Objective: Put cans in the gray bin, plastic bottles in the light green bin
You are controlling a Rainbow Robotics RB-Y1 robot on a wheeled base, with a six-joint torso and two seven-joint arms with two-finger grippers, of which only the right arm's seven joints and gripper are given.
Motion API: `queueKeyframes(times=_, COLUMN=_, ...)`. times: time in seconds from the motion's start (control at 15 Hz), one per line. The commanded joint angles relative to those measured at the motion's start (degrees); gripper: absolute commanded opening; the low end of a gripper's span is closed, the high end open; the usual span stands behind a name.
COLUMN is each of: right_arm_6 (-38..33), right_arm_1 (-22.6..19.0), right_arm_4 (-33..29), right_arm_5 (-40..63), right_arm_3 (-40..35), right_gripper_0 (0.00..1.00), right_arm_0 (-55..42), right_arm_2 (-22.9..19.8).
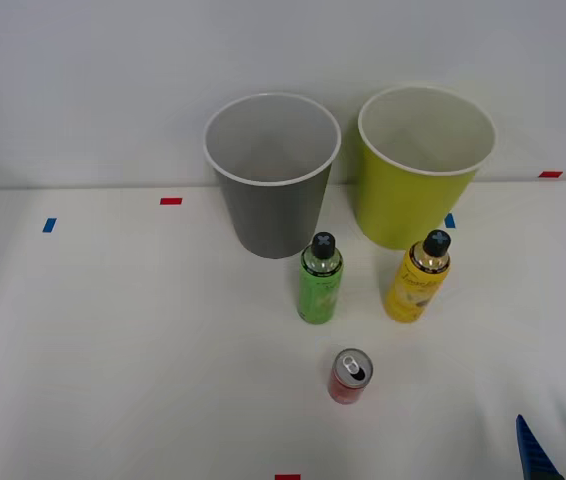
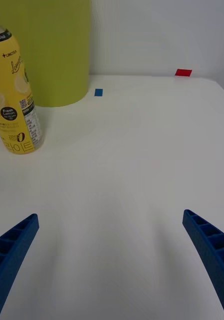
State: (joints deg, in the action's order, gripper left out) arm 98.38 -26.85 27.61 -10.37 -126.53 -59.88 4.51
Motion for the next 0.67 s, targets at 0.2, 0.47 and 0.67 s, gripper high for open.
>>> queueKeyframes(times=0.2, right_arm_6=-7.2, right_arm_1=1.7, right_arm_4=-6.3, right_arm_5=0.0, right_arm_3=0.3, right_gripper_0=1.0, right_arm_0=-0.6, right_arm_2=-0.6)
queueKeyframes(times=0.47, right_arm_6=-39.4, right_arm_1=4.1, right_arm_4=-28.7, right_arm_5=-16.3, right_arm_3=12.9, right_gripper_0=1.0, right_arm_0=2.4, right_arm_2=-1.7)
queueKeyframes(times=0.67, right_arm_6=-50.0, right_arm_1=4.9, right_arm_4=-35.3, right_arm_5=-24.8, right_arm_3=18.2, right_gripper_0=1.0, right_arm_0=2.7, right_arm_2=-3.0)
